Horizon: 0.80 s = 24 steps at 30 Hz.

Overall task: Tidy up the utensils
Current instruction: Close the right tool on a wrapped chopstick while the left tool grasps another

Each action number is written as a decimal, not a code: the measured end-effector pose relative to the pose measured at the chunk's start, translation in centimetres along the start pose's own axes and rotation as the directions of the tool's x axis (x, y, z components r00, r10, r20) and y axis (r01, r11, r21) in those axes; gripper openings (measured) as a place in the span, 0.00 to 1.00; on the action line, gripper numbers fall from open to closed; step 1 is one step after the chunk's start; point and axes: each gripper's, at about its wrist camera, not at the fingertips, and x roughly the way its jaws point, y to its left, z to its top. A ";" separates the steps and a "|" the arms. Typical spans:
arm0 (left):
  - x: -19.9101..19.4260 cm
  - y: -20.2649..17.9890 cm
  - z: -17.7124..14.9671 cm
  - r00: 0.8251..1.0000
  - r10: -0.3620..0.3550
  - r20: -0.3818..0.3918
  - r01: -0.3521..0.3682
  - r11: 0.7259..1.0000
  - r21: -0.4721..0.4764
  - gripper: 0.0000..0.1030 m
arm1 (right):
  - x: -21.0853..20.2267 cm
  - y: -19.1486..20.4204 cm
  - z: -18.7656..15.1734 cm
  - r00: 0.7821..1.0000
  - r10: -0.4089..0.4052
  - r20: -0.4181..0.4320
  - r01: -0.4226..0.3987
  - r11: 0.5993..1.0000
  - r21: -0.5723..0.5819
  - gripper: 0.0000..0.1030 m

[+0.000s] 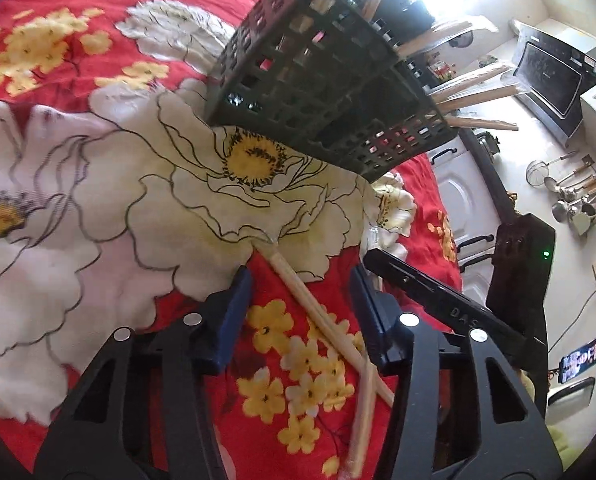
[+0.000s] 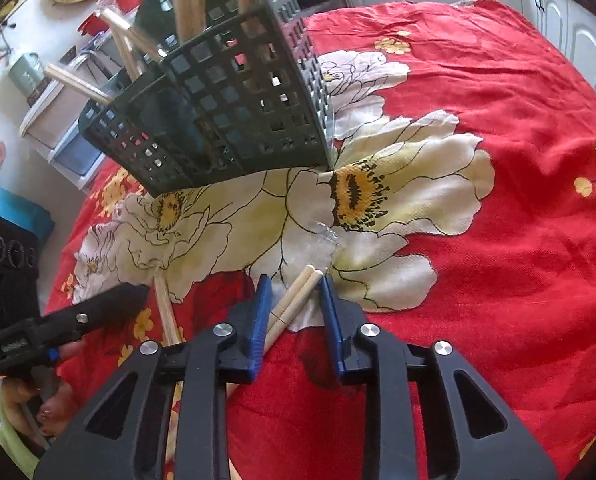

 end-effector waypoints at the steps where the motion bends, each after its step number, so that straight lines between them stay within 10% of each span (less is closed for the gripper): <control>1: 0.3 0.0 0.2 1.000 0.001 -0.001 -0.001 1.000 0.000 0.38 | 0.0 -0.1 0.0 1.000 0.005 -0.001 -0.005 1.000 0.007 0.21; 11: 1.9 1.0 1.5 0.999 0.027 -0.016 -0.028 0.999 -0.030 0.11 | -0.3 -1.4 0.3 0.999 0.038 0.018 -0.039 0.997 0.060 0.08; 24: 2.0 1.9 1.8 1.000 -0.024 -0.017 0.022 0.997 -0.072 0.04 | -3.5 0.3 0.6 0.992 0.030 0.122 -0.029 1.000 -0.009 0.07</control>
